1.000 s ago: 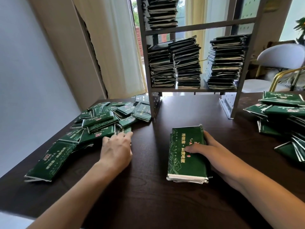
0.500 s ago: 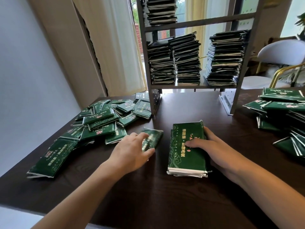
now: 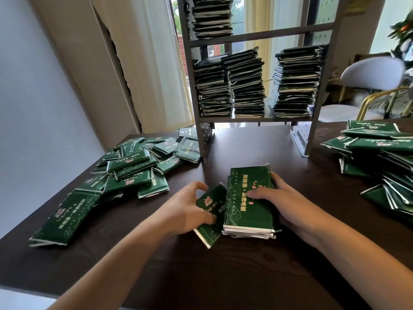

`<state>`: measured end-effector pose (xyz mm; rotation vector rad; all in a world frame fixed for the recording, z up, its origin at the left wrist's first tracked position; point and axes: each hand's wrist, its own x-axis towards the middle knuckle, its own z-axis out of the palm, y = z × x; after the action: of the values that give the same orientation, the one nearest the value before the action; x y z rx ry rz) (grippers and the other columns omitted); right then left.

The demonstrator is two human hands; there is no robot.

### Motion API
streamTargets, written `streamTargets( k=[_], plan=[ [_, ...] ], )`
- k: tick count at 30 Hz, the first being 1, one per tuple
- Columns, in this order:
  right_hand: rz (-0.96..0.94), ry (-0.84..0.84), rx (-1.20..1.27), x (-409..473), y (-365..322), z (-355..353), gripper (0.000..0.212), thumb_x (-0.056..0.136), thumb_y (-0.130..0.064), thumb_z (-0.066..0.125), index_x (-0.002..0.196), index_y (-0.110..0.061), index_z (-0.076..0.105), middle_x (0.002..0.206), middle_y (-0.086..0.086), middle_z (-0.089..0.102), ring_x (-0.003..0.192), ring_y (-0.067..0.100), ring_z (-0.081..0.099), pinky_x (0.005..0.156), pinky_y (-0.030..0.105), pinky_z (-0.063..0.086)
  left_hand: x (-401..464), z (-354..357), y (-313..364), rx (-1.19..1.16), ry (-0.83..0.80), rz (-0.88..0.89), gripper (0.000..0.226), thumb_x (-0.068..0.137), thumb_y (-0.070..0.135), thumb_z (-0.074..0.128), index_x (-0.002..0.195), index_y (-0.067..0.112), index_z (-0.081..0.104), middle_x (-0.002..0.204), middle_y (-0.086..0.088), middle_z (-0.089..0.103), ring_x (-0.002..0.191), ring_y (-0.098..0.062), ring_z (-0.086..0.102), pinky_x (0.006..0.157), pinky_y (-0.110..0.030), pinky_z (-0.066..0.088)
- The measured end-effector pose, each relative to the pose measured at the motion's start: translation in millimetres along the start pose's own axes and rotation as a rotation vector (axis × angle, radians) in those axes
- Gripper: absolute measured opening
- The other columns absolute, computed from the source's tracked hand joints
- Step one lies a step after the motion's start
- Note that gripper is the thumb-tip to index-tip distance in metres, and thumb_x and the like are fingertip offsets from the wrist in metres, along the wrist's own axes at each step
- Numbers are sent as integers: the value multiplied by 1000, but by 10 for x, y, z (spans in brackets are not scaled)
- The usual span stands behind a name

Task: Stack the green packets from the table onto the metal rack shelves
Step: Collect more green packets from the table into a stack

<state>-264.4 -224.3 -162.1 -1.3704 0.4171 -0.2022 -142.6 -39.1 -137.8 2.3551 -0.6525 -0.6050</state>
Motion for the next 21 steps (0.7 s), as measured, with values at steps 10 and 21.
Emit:
streamTargets(
  k=[10,21],
  plan=[
    [-15,2,11,0,2,9,45,86,-10,73,125,-28,56,101,4,78,91,25,76,84,39,58,-189,-354,182,-265,142,258,76,78,-13,72,137,26,45,107,-12,71,88,-28,75,78,-46,62],
    [-60,-5,12,-14,-9,14,56,86,-9,73,133,-30,51,107,4,77,92,25,76,82,40,60,-345,-552,553,-304,183,418,11,86,25,73,95,23,78,82,0,78,73,-11,71,73,-27,52]
  ],
)
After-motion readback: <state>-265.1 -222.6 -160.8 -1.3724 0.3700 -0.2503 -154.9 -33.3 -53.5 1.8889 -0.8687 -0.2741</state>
